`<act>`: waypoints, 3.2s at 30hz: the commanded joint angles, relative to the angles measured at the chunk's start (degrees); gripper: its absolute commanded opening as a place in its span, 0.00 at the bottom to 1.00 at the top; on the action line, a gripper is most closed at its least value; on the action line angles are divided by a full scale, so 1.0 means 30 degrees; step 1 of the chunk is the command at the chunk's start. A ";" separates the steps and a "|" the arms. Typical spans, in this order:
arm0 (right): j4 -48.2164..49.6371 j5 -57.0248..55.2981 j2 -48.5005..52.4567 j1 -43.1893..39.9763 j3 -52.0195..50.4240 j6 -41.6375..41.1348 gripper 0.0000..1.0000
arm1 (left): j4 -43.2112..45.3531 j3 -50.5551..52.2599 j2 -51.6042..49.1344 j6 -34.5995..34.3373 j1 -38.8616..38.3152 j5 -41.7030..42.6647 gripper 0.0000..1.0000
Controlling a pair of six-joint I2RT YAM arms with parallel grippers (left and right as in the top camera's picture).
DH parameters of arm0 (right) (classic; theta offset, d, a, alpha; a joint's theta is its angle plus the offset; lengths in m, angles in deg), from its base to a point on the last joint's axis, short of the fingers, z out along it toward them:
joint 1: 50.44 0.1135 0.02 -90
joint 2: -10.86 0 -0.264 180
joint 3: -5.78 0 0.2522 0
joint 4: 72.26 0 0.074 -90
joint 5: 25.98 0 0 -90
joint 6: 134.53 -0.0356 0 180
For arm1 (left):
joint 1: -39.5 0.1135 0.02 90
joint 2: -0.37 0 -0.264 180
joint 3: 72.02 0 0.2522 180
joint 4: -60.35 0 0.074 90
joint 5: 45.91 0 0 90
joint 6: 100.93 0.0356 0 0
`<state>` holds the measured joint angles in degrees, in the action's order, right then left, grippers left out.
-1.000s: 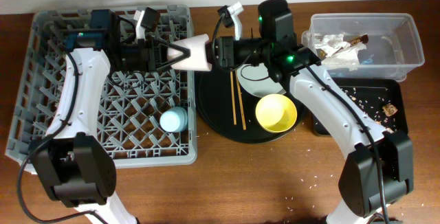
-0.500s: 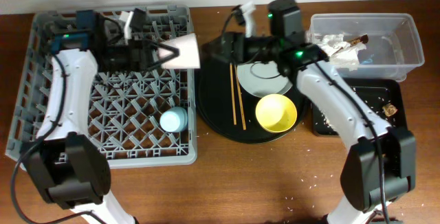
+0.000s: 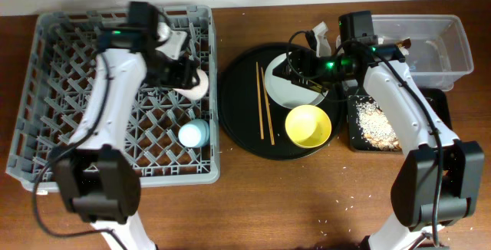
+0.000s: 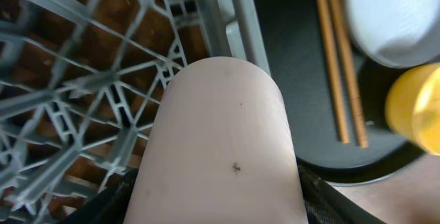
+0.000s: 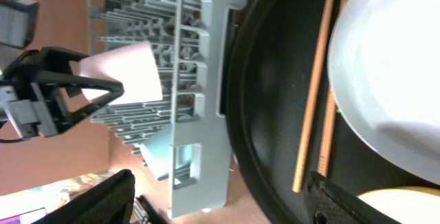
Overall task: Sort waste into correct bins and load items into the dishwasher rack
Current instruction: 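Place the pink cup upside down in the dish rack with the left gripper, then grasp the yellow bowl with the left gripper and lift it, then lower the yellow bowl into the back of the dish rack with the left gripper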
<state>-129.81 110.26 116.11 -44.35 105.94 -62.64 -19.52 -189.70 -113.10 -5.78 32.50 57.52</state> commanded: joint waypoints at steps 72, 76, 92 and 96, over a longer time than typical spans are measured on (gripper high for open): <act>-0.8765 -1.4644 -0.6215 -0.5683 0.0743 -0.1770 0.99 | 0.4546 -1.6262 -0.9260 -0.0408 -0.2907 -2.6622 0.00; -0.8765 -1.4644 -0.6215 -0.5683 0.0743 -0.1770 0.98 | 0.4743 -1.6262 -1.1489 -0.0568 -0.3468 -2.9150 0.00; -0.8765 -1.4644 -0.6215 -0.5683 0.0743 -0.1770 0.99 | 0.4138 -1.6232 -1.4666 -0.1647 -0.5246 -2.9121 0.00; -0.8765 -1.4644 -0.6215 -0.5683 0.0743 -0.1770 0.99 | 0.3614 -1.6232 -1.4899 -0.1647 -0.5442 -2.9113 0.00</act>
<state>-156.11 67.00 97.38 -61.14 107.57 -67.90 -7.63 -238.31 -154.45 -10.09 16.67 -33.06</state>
